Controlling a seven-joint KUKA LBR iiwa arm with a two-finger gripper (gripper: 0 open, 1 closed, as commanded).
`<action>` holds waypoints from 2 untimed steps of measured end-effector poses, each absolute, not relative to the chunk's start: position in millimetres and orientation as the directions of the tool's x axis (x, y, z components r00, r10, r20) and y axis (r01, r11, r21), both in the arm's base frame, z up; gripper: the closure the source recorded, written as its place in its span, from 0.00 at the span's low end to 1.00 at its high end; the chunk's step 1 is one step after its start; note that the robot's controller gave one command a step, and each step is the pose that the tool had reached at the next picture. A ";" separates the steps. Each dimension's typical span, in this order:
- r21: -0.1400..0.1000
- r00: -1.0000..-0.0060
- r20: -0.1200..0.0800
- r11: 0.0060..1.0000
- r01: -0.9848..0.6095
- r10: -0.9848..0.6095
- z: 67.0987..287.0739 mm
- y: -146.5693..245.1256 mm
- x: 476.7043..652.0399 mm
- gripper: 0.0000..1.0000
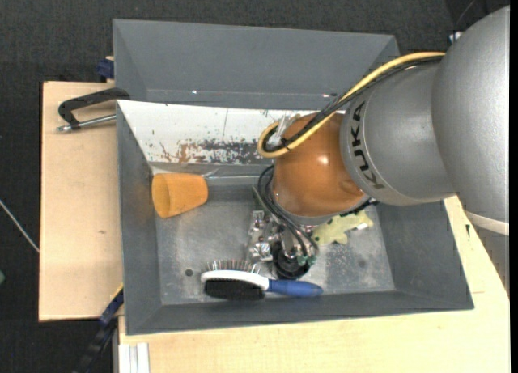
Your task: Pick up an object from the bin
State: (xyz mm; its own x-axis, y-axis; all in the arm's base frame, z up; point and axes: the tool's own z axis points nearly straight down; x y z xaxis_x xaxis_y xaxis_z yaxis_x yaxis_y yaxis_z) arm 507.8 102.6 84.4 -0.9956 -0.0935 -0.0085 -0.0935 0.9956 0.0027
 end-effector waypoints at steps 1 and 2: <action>-0.001 -0.843 -0.011 0.843 -0.538 -0.538 151.2 126.4 517.4 1.00; 0.000 -0.845 -0.006 0.845 -0.535 -0.535 149.4 125.5 516.3 0.00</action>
Offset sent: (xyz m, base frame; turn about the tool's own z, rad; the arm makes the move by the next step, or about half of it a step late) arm 0.0074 0.0216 0.0641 -0.4722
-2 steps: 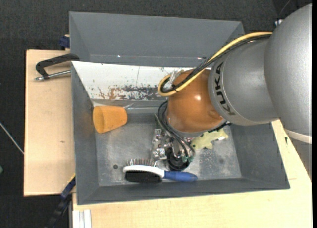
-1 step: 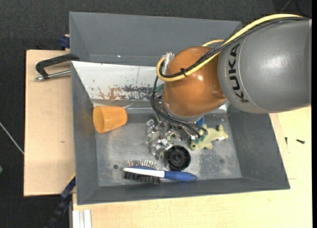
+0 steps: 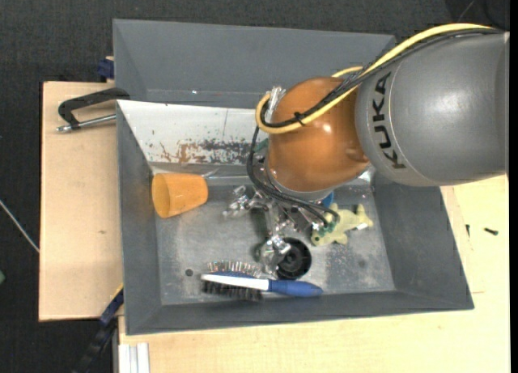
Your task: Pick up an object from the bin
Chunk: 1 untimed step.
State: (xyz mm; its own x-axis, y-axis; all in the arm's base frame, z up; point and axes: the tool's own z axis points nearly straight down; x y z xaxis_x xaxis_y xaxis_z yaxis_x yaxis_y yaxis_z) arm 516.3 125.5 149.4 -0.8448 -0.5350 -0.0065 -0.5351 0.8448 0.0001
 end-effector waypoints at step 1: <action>0.000 -0.729 0.003 0.729 -0.685 -0.685 134.6 48.7 491.1 0.00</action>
Offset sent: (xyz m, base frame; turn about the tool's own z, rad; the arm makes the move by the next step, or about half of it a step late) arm -0.0253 -0.0749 -0.0149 -0.1943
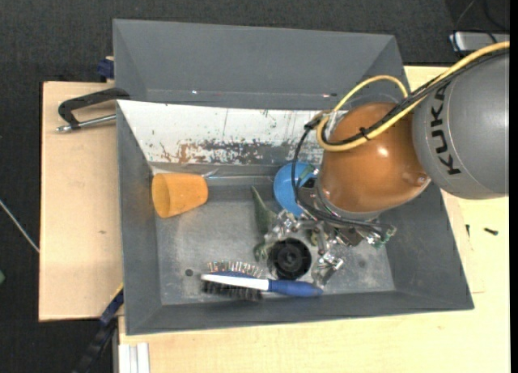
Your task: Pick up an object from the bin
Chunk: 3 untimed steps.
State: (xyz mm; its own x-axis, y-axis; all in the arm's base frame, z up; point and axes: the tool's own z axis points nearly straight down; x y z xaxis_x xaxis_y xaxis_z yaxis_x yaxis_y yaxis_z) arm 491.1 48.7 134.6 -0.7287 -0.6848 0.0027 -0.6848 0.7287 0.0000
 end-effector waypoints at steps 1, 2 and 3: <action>-0.002 -0.312 -0.004 0.312 -0.950 -0.950 75.0 48.2 509.5 0.00; -0.003 -0.313 -0.007 0.313 -0.950 -0.950 75.8 49.5 509.8 1.00; 0.006 -0.384 -0.007 0.384 -0.923 -0.923 74.9 35.9 528.6 1.00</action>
Offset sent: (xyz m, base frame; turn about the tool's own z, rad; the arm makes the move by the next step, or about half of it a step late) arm 0.0168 -0.0031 -0.0632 -0.4991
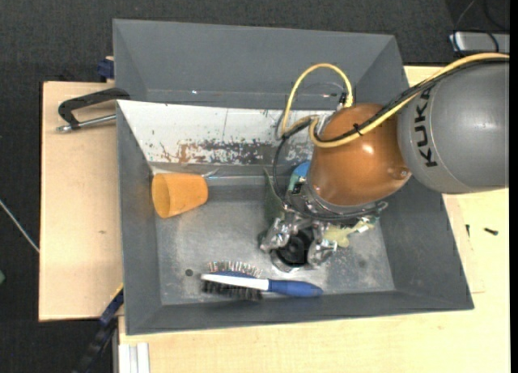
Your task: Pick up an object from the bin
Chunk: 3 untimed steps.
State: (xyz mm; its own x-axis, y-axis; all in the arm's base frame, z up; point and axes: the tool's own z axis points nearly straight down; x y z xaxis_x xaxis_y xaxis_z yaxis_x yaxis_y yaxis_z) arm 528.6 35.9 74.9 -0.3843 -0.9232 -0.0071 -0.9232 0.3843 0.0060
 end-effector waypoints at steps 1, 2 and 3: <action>-0.012 -0.363 -0.008 0.363 -0.932 -0.932 219.5 34.4 527.1 1.00; 0.003 -0.077 0.001 0.077 -0.997 -0.997 197.8 13.8 501.4 1.00; -0.008 0.355 -0.003 -0.355 -0.935 -0.935 239.9 60.8 500.7 1.00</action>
Offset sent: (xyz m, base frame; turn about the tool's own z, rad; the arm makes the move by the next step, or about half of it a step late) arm -0.0040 -0.0030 0.1391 -0.0260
